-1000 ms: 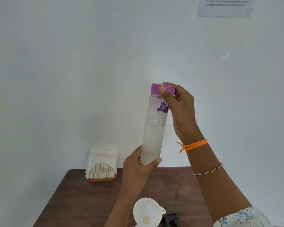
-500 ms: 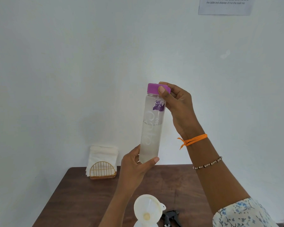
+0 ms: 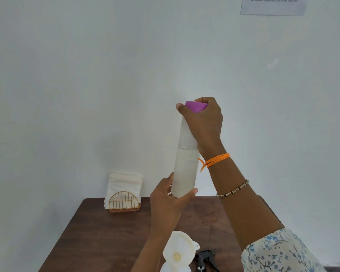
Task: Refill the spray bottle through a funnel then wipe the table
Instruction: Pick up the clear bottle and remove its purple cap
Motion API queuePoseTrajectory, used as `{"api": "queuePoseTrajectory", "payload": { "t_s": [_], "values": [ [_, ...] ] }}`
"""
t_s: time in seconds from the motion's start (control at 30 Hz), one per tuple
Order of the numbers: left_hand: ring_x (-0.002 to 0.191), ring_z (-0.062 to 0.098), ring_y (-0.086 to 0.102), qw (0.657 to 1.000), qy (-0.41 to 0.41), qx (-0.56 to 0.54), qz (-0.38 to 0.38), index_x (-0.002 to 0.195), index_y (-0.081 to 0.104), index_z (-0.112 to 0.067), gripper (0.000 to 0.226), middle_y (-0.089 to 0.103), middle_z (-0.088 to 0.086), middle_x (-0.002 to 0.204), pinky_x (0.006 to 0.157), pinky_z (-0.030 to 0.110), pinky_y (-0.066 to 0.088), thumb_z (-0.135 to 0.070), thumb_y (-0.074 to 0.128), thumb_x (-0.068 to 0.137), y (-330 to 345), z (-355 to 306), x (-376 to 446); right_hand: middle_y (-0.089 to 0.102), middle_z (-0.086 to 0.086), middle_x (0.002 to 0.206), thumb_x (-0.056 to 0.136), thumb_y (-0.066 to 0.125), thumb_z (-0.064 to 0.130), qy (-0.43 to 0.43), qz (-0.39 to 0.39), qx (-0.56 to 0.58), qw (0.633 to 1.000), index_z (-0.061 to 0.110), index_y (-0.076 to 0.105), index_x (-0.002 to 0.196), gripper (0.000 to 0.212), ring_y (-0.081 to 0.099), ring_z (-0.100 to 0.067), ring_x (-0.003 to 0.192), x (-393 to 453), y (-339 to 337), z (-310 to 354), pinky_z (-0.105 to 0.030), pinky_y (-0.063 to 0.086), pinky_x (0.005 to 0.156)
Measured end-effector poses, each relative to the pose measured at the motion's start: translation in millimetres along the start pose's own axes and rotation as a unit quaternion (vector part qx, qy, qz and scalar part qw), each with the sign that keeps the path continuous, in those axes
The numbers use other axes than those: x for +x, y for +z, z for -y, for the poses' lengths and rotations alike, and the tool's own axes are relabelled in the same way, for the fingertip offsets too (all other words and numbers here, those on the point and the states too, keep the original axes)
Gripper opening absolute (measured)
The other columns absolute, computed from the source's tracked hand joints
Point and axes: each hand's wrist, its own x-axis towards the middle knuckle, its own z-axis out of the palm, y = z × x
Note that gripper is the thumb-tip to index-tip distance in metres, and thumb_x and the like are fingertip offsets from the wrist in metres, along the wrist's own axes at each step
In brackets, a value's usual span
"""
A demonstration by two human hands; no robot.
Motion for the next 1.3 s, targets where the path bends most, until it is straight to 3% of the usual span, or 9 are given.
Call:
{"api": "queuePoseTrajectory", "payload": {
  "t_s": [0.1,0.33,0.5,0.63,0.83,0.97,1.03,1.17,1.3],
  "values": [
    [0.094,0.016,0.064,1.000,0.001,0.002,-0.004,0.104,0.059,-0.035,0.050,0.065,-0.012,0.102,0.067,0.005,0.050,-0.033,0.084,0.061,-2.2,-1.1,0.6,0.053,0.010,0.085,0.067,0.076,0.023,0.012,0.031,0.042,0.999,0.018,0.055,0.096,0.036,0.053,-0.005,0.071,-0.2,-0.1,-1.0,-0.020,0.044,0.058],
    [0.084,0.002,0.062,0.999,0.020,0.031,0.006,0.095,0.054,-0.045,0.047,0.056,-0.032,0.086,0.061,0.003,0.045,-0.033,0.085,0.060,-10.6,-3.8,2.5,0.058,0.001,0.088,0.069,0.074,0.015,0.054,0.086,0.090,0.991,0.014,0.060,0.095,0.030,0.055,-0.011,0.069,6.0,-7.9,-5.7,-0.015,0.042,0.042],
    [0.091,0.008,0.068,0.998,0.008,-0.015,0.060,0.098,0.063,-0.043,0.041,0.071,-0.017,0.097,0.074,0.017,0.055,-0.034,0.083,0.063,-11.8,4.3,0.2,0.058,-0.001,0.075,0.066,0.075,0.007,0.063,0.182,0.163,0.968,0.014,0.062,0.082,0.022,0.055,-0.013,0.063,7.6,-11.2,-3.5,-0.022,0.049,0.058],
    [0.090,0.006,0.068,0.998,0.005,-0.033,0.052,0.096,0.065,-0.042,0.039,0.072,-0.018,0.094,0.072,0.016,0.054,-0.029,0.083,0.064,-12.6,4.8,-3.5,0.059,-0.006,0.093,0.067,0.078,0.009,0.052,0.260,0.193,0.945,0.017,0.058,0.094,0.035,0.057,-0.016,0.076,9.3,-12.6,-4.0,-0.029,0.049,0.073],
    [0.087,0.004,0.067,1.000,0.021,-0.006,0.018,0.091,0.059,-0.048,0.040,0.067,-0.026,0.092,0.067,0.011,0.052,-0.031,0.083,0.064,-14.6,1.9,-1.4,0.042,-0.005,0.104,0.057,0.079,0.037,0.032,0.169,0.224,0.959,0.026,0.041,0.112,0.068,0.057,-0.023,0.090,0.5,-6.1,-6.1,-0.031,0.052,0.077],
    [0.091,0.012,0.068,1.000,0.014,-0.013,0.015,0.097,0.061,-0.044,0.041,0.069,-0.016,0.099,0.071,0.016,0.055,-0.034,0.083,0.064,-12.5,2.9,0.6,0.044,-0.001,0.102,0.072,0.078,0.021,0.002,0.116,0.220,0.969,0.023,0.039,0.117,0.060,0.054,-0.018,0.091,-0.8,0.2,-6.0,-0.019,0.049,0.067],
    [0.091,0.012,0.068,1.000,0.012,-0.019,0.016,0.097,0.061,-0.042,0.041,0.070,-0.014,0.099,0.070,0.014,0.054,-0.033,0.083,0.063,-12.1,2.4,1.3,0.052,-0.002,0.100,0.074,0.075,0.020,-0.004,0.131,0.241,0.962,0.021,0.039,0.118,0.056,0.057,-0.017,0.088,-0.1,-1.5,-6.1,-0.022,0.049,0.068],
    [0.089,0.011,0.067,1.000,0.013,-0.010,0.018,0.093,0.057,-0.047,0.041,0.067,-0.018,0.097,0.069,0.011,0.053,-0.034,0.082,0.064,-11.0,0.5,2.7,0.068,-0.004,0.094,0.075,0.050,0.023,0.010,0.173,0.324,0.930,0.016,0.044,0.111,0.037,0.064,-0.014,0.077,-0.1,-4.6,-4.6,-0.024,0.050,0.064],
    [0.092,0.013,0.067,1.000,0.010,-0.014,0.025,0.097,0.060,-0.045,0.042,0.069,-0.013,0.102,0.076,0.022,0.057,-0.039,0.083,0.063,-8.8,4.6,3.8,0.058,-0.002,0.106,0.078,0.067,0.033,-0.008,0.128,0.255,0.958,0.017,0.045,0.114,0.045,0.060,-0.017,0.092,-0.4,-1.5,-3.5,-0.023,0.050,0.068]
  ]
}}
